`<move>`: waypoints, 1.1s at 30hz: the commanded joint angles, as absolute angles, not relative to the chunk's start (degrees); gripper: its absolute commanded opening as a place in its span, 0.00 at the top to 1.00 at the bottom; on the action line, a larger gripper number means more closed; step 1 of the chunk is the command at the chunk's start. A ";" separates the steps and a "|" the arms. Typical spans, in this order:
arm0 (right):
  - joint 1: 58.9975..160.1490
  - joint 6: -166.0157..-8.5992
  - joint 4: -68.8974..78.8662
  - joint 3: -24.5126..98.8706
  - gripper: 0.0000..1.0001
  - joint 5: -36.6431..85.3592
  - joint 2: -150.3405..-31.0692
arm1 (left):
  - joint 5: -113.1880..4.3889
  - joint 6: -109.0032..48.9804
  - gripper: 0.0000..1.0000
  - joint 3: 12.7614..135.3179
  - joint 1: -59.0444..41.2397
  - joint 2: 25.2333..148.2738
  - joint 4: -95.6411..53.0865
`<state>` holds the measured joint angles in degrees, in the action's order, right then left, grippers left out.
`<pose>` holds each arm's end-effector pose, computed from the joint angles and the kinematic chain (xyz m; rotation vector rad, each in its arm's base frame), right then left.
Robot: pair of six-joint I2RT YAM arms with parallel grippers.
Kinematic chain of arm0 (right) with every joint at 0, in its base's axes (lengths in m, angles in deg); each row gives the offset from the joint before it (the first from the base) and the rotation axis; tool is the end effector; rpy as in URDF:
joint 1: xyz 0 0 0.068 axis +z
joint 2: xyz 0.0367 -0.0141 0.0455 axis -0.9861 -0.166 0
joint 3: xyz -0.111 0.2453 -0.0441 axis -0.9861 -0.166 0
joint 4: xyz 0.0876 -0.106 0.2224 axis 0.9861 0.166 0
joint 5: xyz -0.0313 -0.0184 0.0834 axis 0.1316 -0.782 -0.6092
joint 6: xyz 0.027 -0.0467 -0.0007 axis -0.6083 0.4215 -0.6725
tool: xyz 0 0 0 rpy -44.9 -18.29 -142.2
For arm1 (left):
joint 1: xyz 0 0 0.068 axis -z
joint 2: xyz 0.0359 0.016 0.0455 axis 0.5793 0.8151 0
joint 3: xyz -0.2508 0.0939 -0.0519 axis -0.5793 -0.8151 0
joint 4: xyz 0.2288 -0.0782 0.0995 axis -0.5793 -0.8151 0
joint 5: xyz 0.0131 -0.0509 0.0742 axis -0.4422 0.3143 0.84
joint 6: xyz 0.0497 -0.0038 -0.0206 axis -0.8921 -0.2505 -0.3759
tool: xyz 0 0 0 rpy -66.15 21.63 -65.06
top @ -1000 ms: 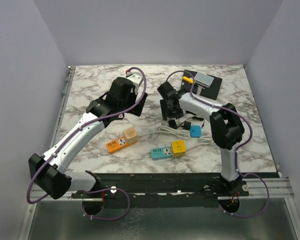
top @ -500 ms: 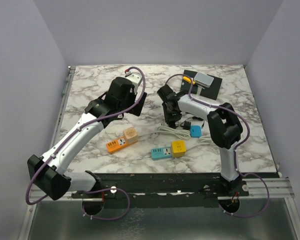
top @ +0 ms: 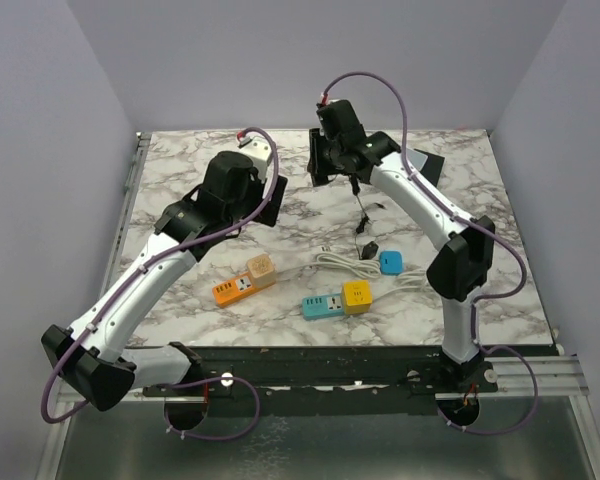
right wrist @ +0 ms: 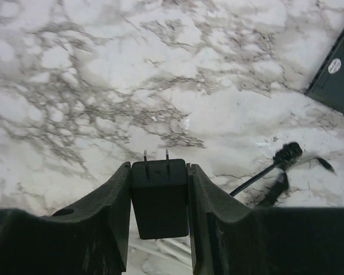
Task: Insert the plug
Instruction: Pick up the plug from the center of the board.
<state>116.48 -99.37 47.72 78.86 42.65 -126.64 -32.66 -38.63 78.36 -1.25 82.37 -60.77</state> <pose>0.3795 0.2679 0.3356 -0.2532 2.3076 0.2727 0.2237 -0.1417 0.3888 0.4338 2.0689 -0.1363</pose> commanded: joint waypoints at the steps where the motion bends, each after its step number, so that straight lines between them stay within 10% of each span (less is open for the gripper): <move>1: 116.79 -97.57 47.00 81.07 0.84 34.92 -121.11 | -31.81 -37.37 0.01 80.66 -1.84 79.03 -59.26; 24: 116.61 -113.94 19.71 60.29 0.84 3.30 -106.19 | -53.44 -45.09 0.02 68.60 -2.00 68.95 -47.24; 33: 112.87 -116.68 28.73 69.43 0.83 -7.94 -111.05 | -56.54 -90.95 0.01 59.88 -2.02 57.53 -43.52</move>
